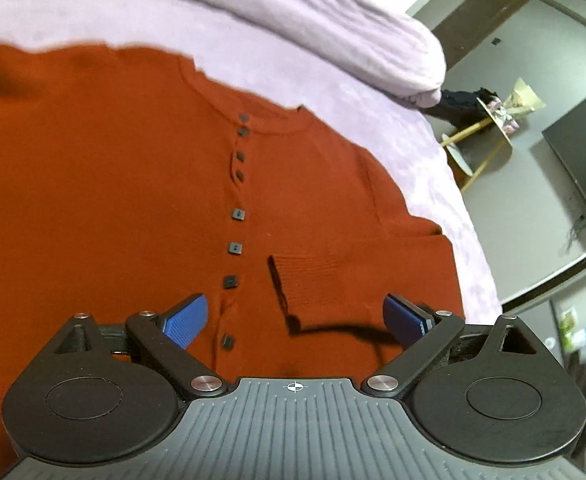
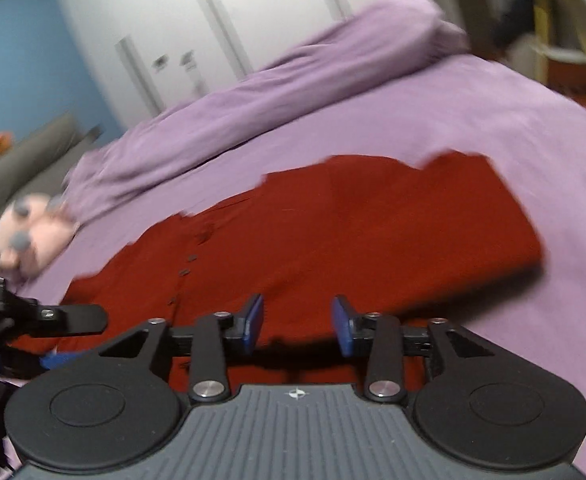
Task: Fold small clothes
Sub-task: 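Fold the held sleeve across the cardigan body and open the right gripper, then grasp the cuff of the other sleeve with the left gripper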
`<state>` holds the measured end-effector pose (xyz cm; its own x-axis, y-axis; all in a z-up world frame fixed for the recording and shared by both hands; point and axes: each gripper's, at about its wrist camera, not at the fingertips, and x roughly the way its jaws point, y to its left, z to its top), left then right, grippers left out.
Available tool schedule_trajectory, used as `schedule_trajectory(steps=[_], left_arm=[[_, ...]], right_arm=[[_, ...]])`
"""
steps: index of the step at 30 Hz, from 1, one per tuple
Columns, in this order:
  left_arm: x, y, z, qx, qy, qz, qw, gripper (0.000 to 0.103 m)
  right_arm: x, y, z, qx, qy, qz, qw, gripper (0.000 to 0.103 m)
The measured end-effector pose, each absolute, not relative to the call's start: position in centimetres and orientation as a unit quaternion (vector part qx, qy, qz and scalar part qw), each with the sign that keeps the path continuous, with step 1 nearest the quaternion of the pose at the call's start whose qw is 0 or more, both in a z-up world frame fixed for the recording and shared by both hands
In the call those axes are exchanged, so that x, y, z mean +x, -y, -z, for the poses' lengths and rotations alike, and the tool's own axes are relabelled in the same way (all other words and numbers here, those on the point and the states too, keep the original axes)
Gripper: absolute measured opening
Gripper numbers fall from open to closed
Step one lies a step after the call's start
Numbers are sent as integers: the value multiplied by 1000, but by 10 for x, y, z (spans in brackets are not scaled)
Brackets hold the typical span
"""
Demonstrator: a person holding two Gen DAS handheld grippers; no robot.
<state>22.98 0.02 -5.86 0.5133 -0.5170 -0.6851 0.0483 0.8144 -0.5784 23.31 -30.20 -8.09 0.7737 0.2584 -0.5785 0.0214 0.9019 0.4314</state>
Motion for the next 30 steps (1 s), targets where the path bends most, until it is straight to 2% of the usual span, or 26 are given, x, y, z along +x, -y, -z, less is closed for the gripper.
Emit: schedule_trajectory(steps=[9,14,15,16,19,20,21,22,23,24,26,30], left_arm=[[266,20,103,-335,-496,179,781,94],[274,23,106,-349,-496,191,772,86],[276,25,108,-351,-498,194,769,81],[279,26,112,-355,-504,194,763,77],[283,30,116,-360,-503,195,761,73],[284,32,116,-357,-503,197,762,70],[286,33,116,-354,-505,196,763,60],[289,34,116,-352,-508,195,762,42],[291,34,117,-354,-513,198,756,29],[295,34,120,-359,-524,204,745,6],[299,36,117,-354,-533,202,741,5],[305,27,87,-338,-494,228,768,6]], right_arm=[[213,343,117,323,-358,-51,874,42],[204,342,118,328,-354,-53,874,42],[205,342,119,329,-353,-52,874,42],[205,343,120,331,-353,-51,874,42],[206,342,120,334,-353,-41,873,38],[204,344,119,334,-352,-38,874,37],[204,344,118,332,-352,-34,875,36],[206,344,118,329,-352,-29,876,35],[207,343,117,325,-353,-24,877,34],[208,342,117,320,-354,-20,878,34],[211,339,116,307,-359,-10,881,30],[216,337,113,293,-360,-2,885,30]])
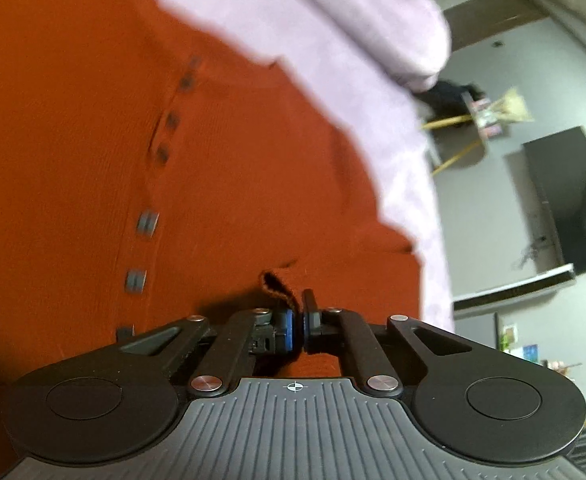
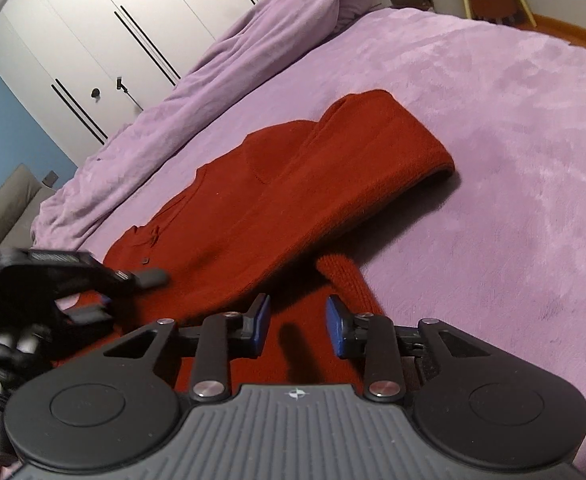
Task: Fold small clothes
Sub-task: 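Grasp the cuff of the other sleeve with the left gripper, then carry the cuff across the body and open the left gripper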
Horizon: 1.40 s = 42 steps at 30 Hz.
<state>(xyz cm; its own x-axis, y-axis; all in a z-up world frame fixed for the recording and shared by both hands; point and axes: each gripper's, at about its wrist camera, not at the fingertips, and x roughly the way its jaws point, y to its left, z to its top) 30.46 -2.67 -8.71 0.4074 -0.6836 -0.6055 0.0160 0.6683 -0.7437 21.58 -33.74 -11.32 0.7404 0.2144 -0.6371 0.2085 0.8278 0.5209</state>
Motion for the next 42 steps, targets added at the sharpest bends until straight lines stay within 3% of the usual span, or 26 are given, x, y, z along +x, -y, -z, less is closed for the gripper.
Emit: schedule_trajectory(steps=[7,12,15,17,19,21,23,24,25,26,30,32,33,38,42], left_arm=[[319,-36,30,-245,-413,161,862,6],[328,-75,36,-137,-409,55,901,6],[329,-87,58,-151,-437,59,885,7],[326,-79,71,-157,-449,63,878,15],[326,-77,83,-169,-453,68,873,35],[325,-85,93,-207,-457,73,862,38],[325,-93,96,-243,-454,72,854,38],[327,-96,98,-256,-454,71,850,33],[331,-98,99,-260,-456,68,848,13],[335,-97,98,-257,-459,67,848,5],[343,-94,82,-231,-434,63,869,6],[346,-92,66,-215,-408,60,885,6],[350,-90,59,-206,-396,60,893,6],[358,-79,34,-155,-341,63,925,6],[362,-76,54,-124,-373,51,918,6]], right_arm=[[232,345,102,321,-343,6,883,30],[254,345,102,346,-340,-4,875,30],[268,342,112,366,-355,-11,860,30],[273,341,119,387,-363,-12,848,30],[276,340,125,407,-363,-13,838,31],[280,341,127,417,-357,-7,836,32],[284,345,129,427,-349,2,834,35],[286,347,130,430,-348,8,833,35],[290,348,132,431,-348,14,832,35],[293,348,133,433,-348,19,831,35],[310,346,136,437,-344,18,831,29],[319,343,136,425,-346,25,836,11],[325,340,134,409,-352,29,841,10],[317,323,110,292,-280,69,912,8],[320,318,125,268,-342,50,899,8]])
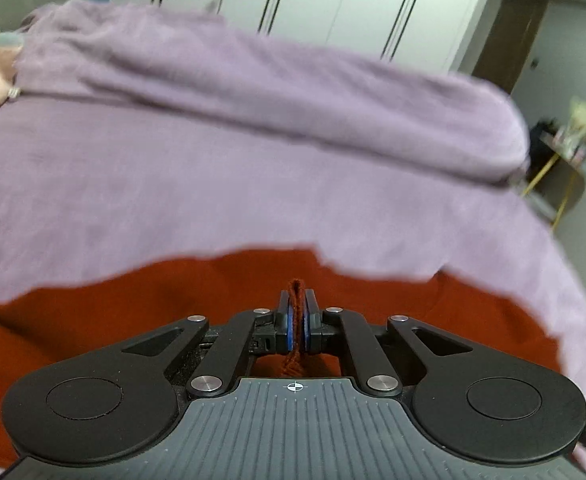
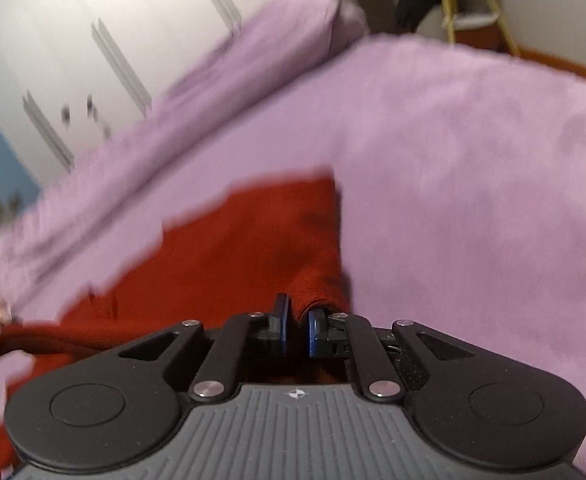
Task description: Fold small clothes
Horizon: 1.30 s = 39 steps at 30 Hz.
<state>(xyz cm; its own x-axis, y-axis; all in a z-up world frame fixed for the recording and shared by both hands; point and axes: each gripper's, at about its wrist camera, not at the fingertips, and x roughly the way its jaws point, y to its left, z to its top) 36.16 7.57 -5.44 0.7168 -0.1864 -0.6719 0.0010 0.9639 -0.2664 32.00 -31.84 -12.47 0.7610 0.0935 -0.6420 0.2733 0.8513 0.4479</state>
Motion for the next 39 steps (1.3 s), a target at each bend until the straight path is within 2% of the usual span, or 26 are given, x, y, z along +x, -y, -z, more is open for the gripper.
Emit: schedule_trajectory(steps=[3,4,5,8,12,15,17,18,23,26,28,30,32,35,36,37,39], left_arm=[[358,-86,74,-125,-403,45,905,6],[356,-90,79,-128,-408,45,903,6],[354,-93,83,-131,-411,44,901,6],[354,-99,89,-141,-414,42,898,6],[355,-93,81,-132,-403,44,905,6],[355,-92,71,-123,-390,44,911,6],[358,-95,65,-124,-382,42,915,6],[359,-95,63,-123,-377,40,917,6],[362,-90,56,-107,-346,37,931,6],[370,-80,70,-62,-371,17,926,7],[372,-77,80,-35,-400,-3,916,13],[365,-82,81,-35,-406,-27,913,16],[352,-87,74,-39,-381,-43,923,19],[338,-80,68,-64,-367,-23,928,38],[337,-73,68,-70,-371,-7,926,52],[336,-64,71,-72,-377,7,923,56],[338,-48,79,-64,-395,32,916,57]], right_arm=[[302,330,110,282,-328,14,901,20],[298,335,103,288,-316,6,904,27],[294,340,96,288,-304,6,908,39],[302,348,83,267,-288,19,920,54],[357,338,94,207,-358,-4,911,54],[390,333,108,174,-401,4,899,45],[398,329,115,166,-414,17,895,13],[399,326,115,158,-409,13,899,7],[386,308,100,97,-339,35,935,7],[388,300,112,68,-341,68,935,8],[392,297,121,54,-365,79,926,11],[384,294,113,36,-340,93,935,17],[371,286,100,17,-302,97,948,20],[360,260,92,12,-285,21,958,23],[358,248,94,8,-294,-14,956,23],[358,236,97,4,-302,-41,952,23],[360,213,109,-14,-312,-72,947,24]])
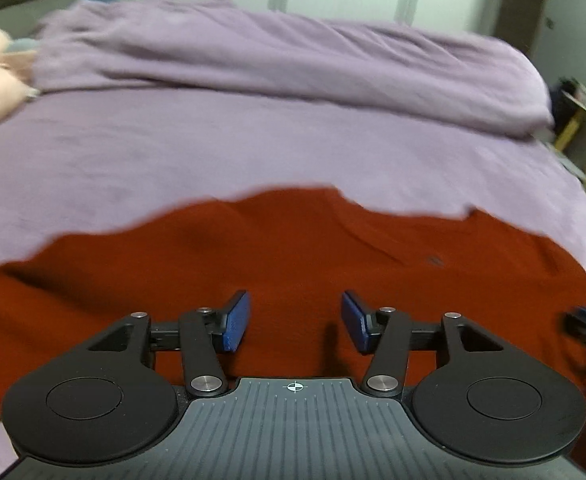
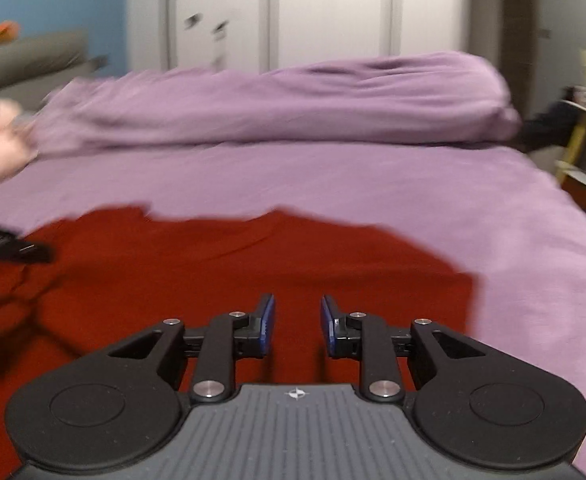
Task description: Fold small clothes
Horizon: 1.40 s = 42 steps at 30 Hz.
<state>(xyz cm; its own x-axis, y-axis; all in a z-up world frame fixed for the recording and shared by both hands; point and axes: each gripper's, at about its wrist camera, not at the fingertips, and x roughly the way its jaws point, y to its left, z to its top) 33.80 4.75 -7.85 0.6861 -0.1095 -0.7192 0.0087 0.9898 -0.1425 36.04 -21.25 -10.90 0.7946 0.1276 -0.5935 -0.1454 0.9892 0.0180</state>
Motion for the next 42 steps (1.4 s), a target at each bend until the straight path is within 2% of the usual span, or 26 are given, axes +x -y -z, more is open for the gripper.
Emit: schedule_trajectory(steps=[2,4,5,7,9,10,18,22,30,33,37,42], left_arm=[[345,-39,92,-47,-417,33,907,58],[346,-41,101,-28,-409,21,912,69],[344,-41,102,-27,-404,18,914,72],[343,-49,104,-36,-401,8,915,83],[342,-58,109,-52,-402,4,914,89],[340,-62,111,-61,-401,5,914,91],[335,-60,104,-70,-410,-2,909,89],[329,-62,103,-68,-419,1,905,90],[315,-87,97,-106,-438,15,893,90],[297,-111,92,-135,-439,18,888,90],[253,-169,84,-210,-416,-3,885,92],[194,-277,97,-335,-357,-86,868,91]], right_arm=[[364,202,124,-43,-317,-68,945,24],[371,213,138,-56,-323,-43,944,25],[371,227,137,-34,-319,-38,946,25],[371,250,134,-19,-311,-4,950,25],[370,271,136,-23,-308,36,950,43],[368,282,138,1,-309,41,950,45],[342,244,124,-63,-290,12,955,40],[335,231,141,-103,-325,-3,940,38],[335,216,133,-158,-349,24,923,38],[317,222,114,-91,-358,41,928,38],[270,237,94,50,-365,-7,930,51],[228,235,95,107,-380,-21,919,51]])
